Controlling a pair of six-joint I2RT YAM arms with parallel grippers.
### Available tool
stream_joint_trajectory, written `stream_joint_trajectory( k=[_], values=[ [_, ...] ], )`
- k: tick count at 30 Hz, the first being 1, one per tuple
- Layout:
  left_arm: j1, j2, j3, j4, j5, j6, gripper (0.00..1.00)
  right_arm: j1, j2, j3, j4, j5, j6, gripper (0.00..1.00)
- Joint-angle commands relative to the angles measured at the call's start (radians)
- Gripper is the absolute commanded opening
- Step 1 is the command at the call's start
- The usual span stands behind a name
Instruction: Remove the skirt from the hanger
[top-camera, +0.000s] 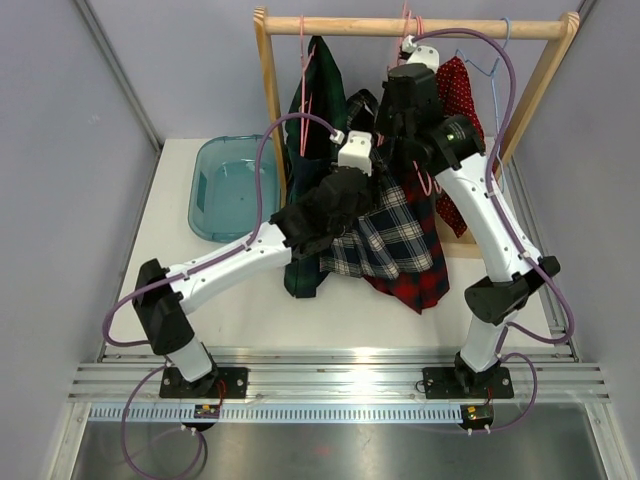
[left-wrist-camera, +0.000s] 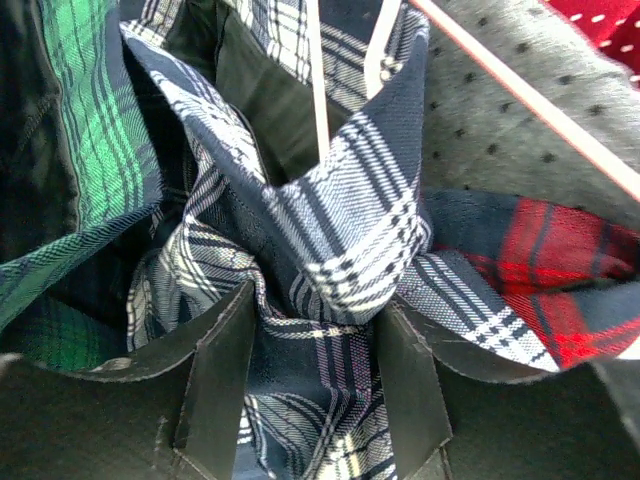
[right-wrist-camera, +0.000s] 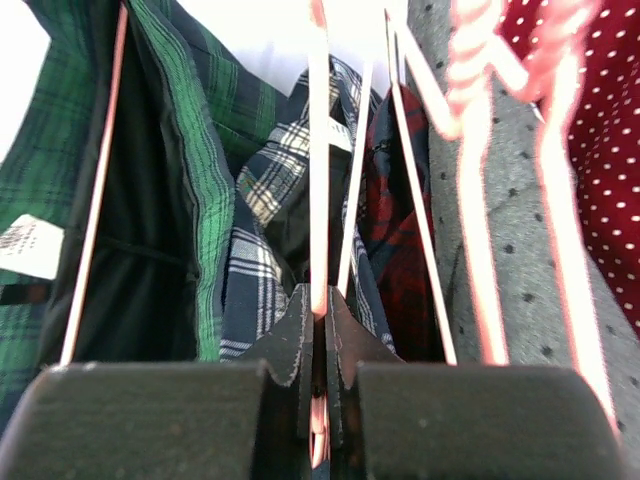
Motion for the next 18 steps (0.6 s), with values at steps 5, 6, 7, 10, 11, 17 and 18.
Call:
stream_joint_trajectory(
  k=[5, 6, 7, 10, 11, 17, 18],
  values=[
    [-0.070, -0.117, 0.146, -0.046, -0.059, 0.092, 0.54, 0.001, -0.096, 0.192, -0.079, -0.064, 0.021, 0.00],
    [-0.076, -0.127, 0.151, -0.043, -0.069, 0.100, 0.55, 0.001, -0.114, 0.194, -0.081, -0.078, 0.026, 0.00],
    [-0.081, -0.145, 0.156, -0.042, -0.073, 0.111, 0.55, 0.001, -0.124, 0.194, -0.081, -0.084, 0.031, 0.00],
    [-0.087, -0.164, 0.172, -0.049, -0.073, 0.111, 0.53, 0.001, -0.167, 0.180, -0.085, -0.132, 0.048, 0.00],
    [-0.092, -0.170, 0.188, -0.055, -0.076, 0.111, 0.52, 0.002, -0.177, 0.168, -0.082, -0.150, 0.057, 0.00],
    [-0.151, -0.206, 0.197, -0.078, -0.092, 0.134, 0.39, 0.019, -0.272, 0.085, -0.053, -0.262, 0.081, 0.00],
    [-0.164, -0.213, 0.196, -0.078, -0.103, 0.141, 0.32, 0.019, -0.304, 0.065, -0.039, -0.276, 0.084, 0.00]
  ],
)
